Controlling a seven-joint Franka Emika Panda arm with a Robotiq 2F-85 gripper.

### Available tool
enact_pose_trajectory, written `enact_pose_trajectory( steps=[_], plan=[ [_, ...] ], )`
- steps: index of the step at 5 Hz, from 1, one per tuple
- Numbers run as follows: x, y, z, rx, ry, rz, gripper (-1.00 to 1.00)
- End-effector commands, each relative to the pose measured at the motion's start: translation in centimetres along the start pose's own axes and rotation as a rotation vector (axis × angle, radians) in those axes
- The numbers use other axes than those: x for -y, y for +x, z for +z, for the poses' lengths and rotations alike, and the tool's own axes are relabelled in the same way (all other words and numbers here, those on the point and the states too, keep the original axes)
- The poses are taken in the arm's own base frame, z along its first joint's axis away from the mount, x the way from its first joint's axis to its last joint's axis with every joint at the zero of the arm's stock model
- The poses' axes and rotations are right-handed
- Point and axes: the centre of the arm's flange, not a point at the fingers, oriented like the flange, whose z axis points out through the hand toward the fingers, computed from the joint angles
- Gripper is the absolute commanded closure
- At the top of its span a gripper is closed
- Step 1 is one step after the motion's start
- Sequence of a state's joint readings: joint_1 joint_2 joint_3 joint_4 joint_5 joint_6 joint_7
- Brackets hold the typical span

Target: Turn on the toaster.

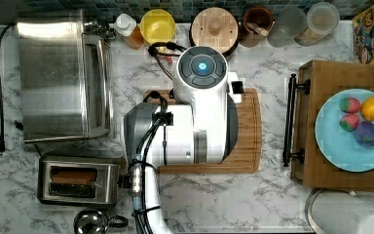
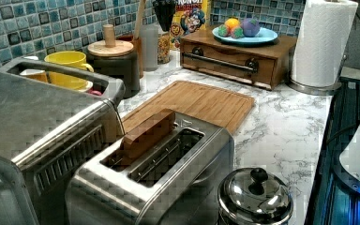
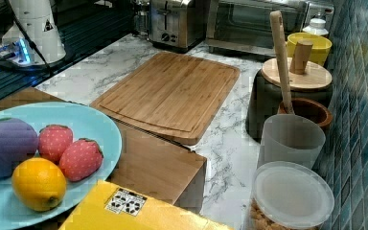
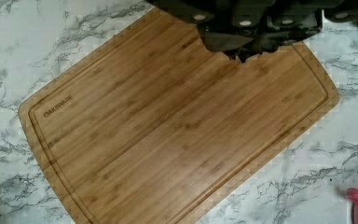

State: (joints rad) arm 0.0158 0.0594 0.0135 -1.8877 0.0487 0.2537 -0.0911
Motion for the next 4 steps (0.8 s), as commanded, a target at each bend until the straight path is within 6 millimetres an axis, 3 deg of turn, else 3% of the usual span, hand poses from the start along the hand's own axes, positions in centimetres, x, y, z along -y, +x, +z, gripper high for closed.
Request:
enact_pose_trajectory(
  steps=[1, 2, 4],
  plan=[
    [0.3, -0.2, 0.0, -0.002, 0.001, -0.021, 1.0],
    [1.0, -2.7, 0.5, -0.01, 0.042, -0.117, 1.0],
    [1.8, -7.3, 3.2, 0.002, 0.095, -0.308, 1.0]
  ],
)
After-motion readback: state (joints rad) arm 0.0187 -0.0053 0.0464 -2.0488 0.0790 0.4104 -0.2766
